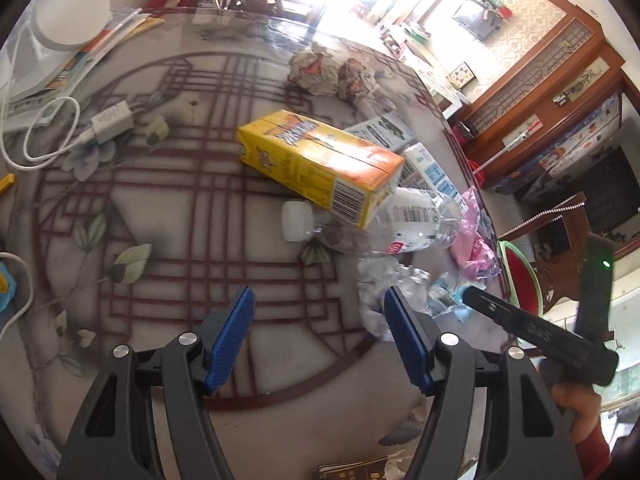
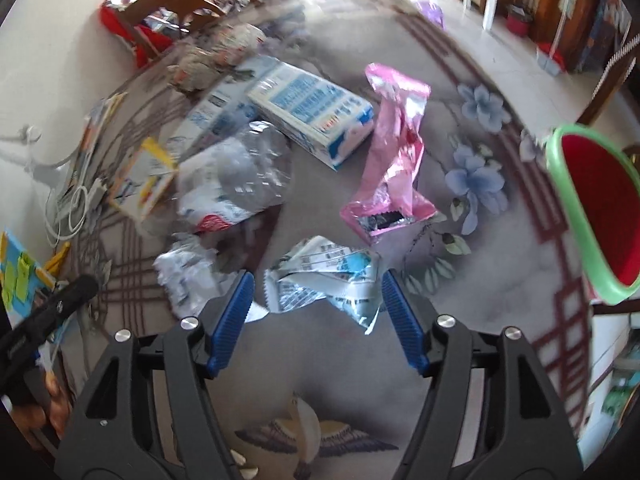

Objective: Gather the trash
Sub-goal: 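Grasp the crumpled foil with the left tool while the right tool grasps the silver wrapper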

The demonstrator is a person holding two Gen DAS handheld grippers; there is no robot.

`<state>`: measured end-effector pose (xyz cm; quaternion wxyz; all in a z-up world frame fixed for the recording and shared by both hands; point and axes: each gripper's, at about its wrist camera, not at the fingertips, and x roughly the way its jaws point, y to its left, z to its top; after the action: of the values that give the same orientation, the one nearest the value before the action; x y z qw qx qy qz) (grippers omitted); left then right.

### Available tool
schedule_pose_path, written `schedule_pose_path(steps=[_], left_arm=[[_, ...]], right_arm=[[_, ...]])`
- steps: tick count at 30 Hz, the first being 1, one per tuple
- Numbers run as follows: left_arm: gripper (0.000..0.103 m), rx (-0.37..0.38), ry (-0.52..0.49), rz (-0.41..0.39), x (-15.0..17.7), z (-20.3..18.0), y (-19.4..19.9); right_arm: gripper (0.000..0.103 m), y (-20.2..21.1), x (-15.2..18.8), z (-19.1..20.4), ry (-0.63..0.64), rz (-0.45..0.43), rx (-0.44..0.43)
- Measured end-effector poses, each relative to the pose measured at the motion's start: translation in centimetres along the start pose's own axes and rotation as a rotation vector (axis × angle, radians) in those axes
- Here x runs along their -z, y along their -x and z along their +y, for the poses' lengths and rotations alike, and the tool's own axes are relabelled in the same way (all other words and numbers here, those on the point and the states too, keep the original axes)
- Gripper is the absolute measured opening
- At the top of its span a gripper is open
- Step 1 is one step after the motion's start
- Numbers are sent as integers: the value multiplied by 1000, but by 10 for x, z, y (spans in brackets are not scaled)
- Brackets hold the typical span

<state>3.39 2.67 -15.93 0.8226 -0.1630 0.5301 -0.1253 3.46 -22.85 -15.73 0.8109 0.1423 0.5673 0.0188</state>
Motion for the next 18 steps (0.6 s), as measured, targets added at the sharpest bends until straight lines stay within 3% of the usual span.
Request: schedule_pose_path(steps=[3, 5, 6, 7, 9, 18], left_arm=[[64, 22, -9, 21, 0, -10, -9], [64, 30, -21, 36, -1, -19, -16], [64, 33, -28, 43, -2, -22, -19], [64, 39, -37, 52, -2, -26, -23], [65, 49, -53, 69, -3, -33, -31], [63, 63, -72, 146, 1, -54, -70]], right_arm=[[65, -21, -5, -9, -46, 49, -24], [50, -29, -4, -10, -52, 74, -43], [33, -30, -3, -9, -51, 80, -62], [25, -30, -2, -8, -47, 84, -77], [16, -26, 0, -5, -26, 72, -87], [16, 25, 9, -12, 13, -49, -46]])
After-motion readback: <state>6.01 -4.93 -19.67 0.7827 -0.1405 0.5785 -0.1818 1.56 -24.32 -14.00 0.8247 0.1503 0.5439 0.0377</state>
